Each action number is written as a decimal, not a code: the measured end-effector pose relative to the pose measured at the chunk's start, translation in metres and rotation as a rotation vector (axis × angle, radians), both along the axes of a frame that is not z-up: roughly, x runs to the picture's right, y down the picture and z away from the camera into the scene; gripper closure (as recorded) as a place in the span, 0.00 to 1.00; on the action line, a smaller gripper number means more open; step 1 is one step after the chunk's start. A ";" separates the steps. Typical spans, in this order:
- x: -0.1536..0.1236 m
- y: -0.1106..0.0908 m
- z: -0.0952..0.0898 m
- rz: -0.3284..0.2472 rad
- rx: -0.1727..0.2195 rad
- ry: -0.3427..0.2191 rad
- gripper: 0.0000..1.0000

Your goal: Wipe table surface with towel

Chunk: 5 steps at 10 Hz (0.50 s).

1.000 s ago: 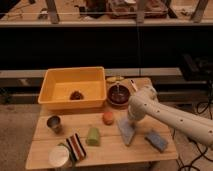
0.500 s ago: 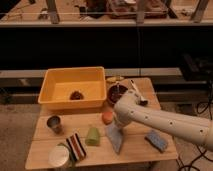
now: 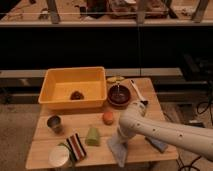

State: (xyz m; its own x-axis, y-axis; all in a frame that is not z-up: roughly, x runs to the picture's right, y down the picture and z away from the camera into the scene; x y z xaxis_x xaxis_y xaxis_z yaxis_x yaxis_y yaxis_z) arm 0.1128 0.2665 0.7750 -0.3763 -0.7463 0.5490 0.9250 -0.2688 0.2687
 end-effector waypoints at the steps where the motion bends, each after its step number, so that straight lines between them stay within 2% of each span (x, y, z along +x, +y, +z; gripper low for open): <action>1: 0.020 0.000 0.001 0.019 -0.004 0.029 0.90; 4: 0.076 -0.006 0.008 0.080 -0.011 0.125 0.90; 5: 0.084 -0.014 0.015 0.099 -0.006 0.143 0.90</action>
State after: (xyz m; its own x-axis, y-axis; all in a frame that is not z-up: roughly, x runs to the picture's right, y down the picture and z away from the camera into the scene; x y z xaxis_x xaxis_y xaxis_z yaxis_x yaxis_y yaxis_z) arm 0.1973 0.2526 0.7901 -0.2190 -0.7721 0.5965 0.9757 -0.1736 0.1335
